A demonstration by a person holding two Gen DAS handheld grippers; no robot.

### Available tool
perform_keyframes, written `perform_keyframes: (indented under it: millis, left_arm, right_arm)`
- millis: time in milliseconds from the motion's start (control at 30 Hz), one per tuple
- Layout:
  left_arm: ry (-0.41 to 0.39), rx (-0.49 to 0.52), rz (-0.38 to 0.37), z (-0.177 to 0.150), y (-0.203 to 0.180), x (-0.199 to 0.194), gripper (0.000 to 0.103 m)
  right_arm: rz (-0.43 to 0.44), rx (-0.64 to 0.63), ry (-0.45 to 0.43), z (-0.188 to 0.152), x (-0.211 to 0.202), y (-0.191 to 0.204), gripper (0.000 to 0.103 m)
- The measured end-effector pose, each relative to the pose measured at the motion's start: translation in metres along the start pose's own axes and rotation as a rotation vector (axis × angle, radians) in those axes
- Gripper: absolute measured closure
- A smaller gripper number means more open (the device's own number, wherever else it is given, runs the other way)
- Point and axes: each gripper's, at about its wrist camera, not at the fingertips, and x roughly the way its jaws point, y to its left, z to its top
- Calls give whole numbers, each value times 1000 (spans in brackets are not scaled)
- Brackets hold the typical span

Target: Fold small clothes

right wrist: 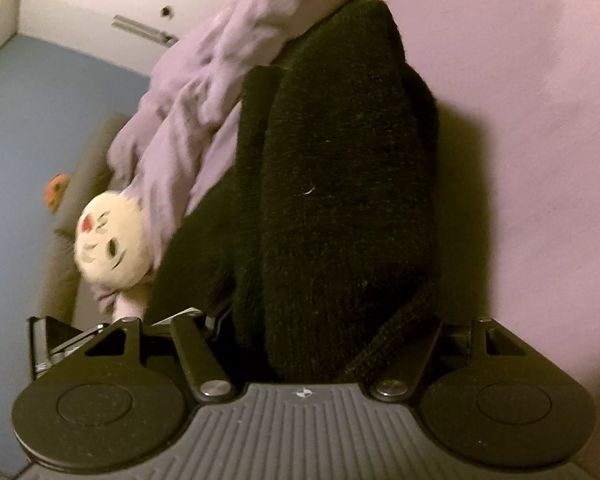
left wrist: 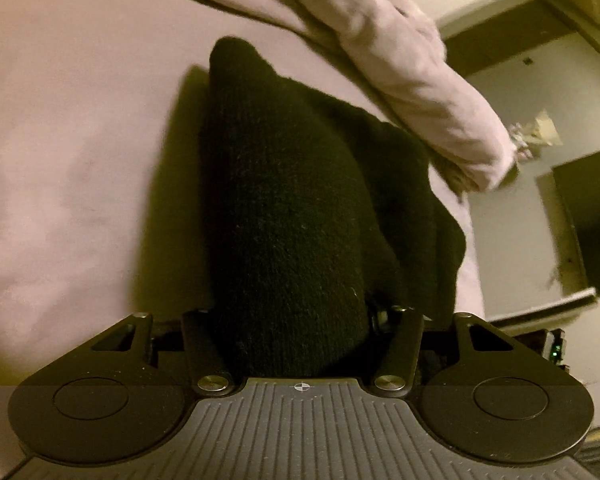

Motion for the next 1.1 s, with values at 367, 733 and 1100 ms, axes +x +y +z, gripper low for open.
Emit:
perform_keyframes:
  millis: [367,733,1100]
  left_arm:
    - [-135,39,176,-22,20,-69,24]
    - [-109,129,166,-62,32,-82,15]
    - [-122,272,186,-114,54,-65,8]
  right_arm:
    - [-299,-53,-211,-44,-47,37,22]
    - [-394,-569,-229,-123,-31,124,77]
    - [-541,-782,-314,-165,-19,92,71]
